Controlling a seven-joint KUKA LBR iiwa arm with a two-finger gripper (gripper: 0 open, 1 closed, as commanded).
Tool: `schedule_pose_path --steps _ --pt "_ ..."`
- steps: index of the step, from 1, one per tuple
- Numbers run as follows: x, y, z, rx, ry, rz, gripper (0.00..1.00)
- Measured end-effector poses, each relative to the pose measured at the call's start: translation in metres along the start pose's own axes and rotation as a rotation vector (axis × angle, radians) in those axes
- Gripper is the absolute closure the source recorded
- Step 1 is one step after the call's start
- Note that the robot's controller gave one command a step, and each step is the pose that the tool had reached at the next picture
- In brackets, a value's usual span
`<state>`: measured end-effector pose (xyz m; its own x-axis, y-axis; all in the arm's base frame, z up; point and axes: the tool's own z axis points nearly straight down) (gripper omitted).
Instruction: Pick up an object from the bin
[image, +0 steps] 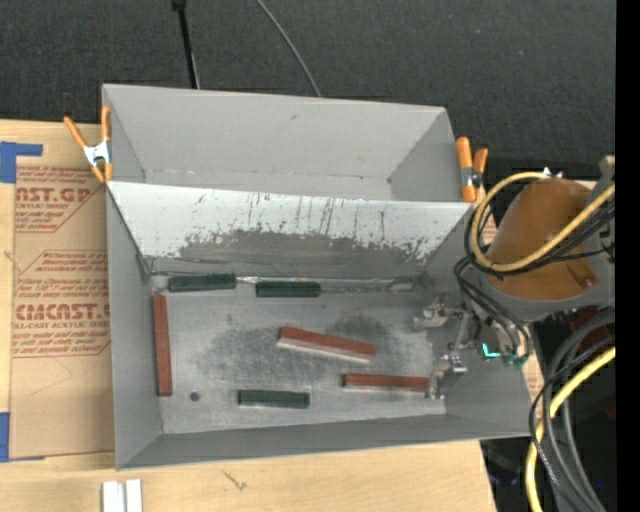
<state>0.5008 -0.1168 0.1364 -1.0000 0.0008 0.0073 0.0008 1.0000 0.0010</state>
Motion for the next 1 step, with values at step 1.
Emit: schedule_pose_path --steps 1 --pt "-0.0021 0.0004 -0.004 0.001 -0.007 -0.001 0.0"
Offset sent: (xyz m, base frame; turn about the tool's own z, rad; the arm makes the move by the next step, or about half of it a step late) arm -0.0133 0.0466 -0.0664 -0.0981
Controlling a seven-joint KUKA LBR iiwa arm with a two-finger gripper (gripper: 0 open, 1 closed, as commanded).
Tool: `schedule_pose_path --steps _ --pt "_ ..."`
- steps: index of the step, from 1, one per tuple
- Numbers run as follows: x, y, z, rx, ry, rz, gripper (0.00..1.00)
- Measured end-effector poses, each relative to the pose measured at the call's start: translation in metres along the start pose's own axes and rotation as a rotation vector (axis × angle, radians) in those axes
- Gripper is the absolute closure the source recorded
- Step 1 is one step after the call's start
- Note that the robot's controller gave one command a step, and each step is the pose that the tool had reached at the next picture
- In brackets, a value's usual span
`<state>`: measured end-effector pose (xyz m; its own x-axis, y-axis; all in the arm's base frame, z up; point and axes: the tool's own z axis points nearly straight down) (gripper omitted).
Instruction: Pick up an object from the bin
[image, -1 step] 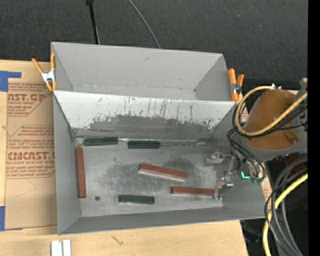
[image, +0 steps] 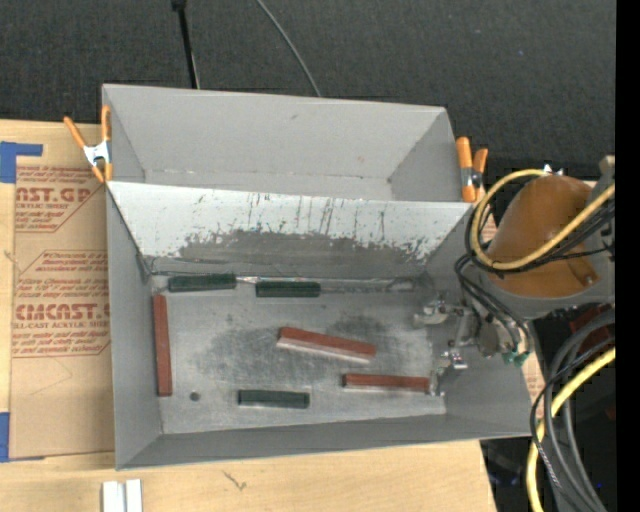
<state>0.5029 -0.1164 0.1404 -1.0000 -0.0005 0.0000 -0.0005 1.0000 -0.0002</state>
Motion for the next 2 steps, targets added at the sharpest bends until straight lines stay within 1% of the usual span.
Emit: schedule_pose_path --steps 1,2 --pt "0.0128 0.0462 0.0663 0.001 -0.005 -0.097 1.0" --pt "0.0128 0.0462 0.0663 0.001 -0.005 -0.097 1.0"
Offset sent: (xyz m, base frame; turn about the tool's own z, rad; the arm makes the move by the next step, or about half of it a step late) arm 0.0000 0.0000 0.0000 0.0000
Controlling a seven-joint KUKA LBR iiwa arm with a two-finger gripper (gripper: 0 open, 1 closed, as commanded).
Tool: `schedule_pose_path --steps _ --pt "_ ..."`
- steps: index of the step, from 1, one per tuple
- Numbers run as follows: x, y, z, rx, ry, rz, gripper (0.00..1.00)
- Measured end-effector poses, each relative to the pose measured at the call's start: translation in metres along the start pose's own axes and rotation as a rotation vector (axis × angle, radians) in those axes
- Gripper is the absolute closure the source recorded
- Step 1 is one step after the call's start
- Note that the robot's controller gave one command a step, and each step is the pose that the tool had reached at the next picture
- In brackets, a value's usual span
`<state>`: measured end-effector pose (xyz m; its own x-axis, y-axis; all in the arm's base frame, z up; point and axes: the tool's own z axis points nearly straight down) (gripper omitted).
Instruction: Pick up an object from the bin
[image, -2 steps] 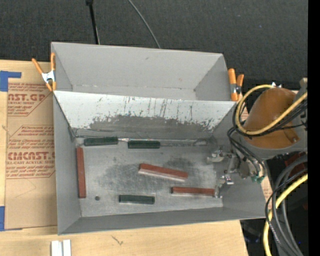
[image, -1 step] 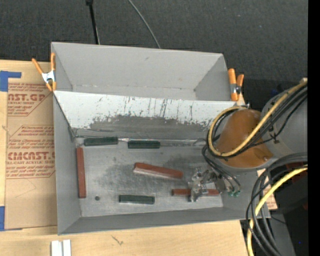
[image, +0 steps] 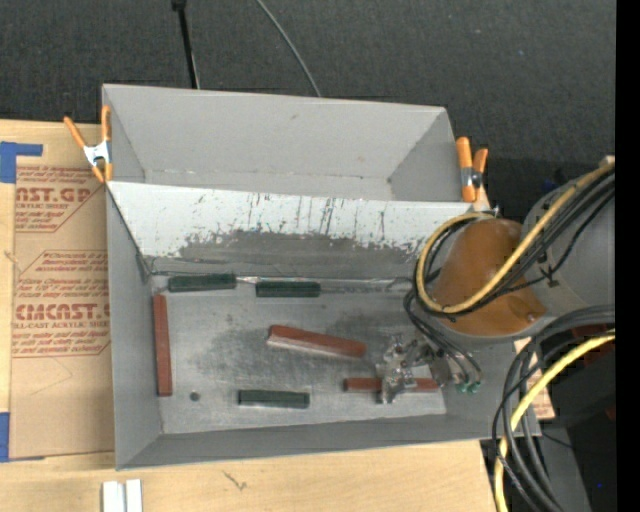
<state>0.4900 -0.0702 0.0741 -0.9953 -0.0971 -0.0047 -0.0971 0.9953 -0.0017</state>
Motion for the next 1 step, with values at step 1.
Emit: schedule_pose_path --steps 1 --pt "-0.0031 0.0024 -0.1973 0.001 -0.004 -0.038 1.0"
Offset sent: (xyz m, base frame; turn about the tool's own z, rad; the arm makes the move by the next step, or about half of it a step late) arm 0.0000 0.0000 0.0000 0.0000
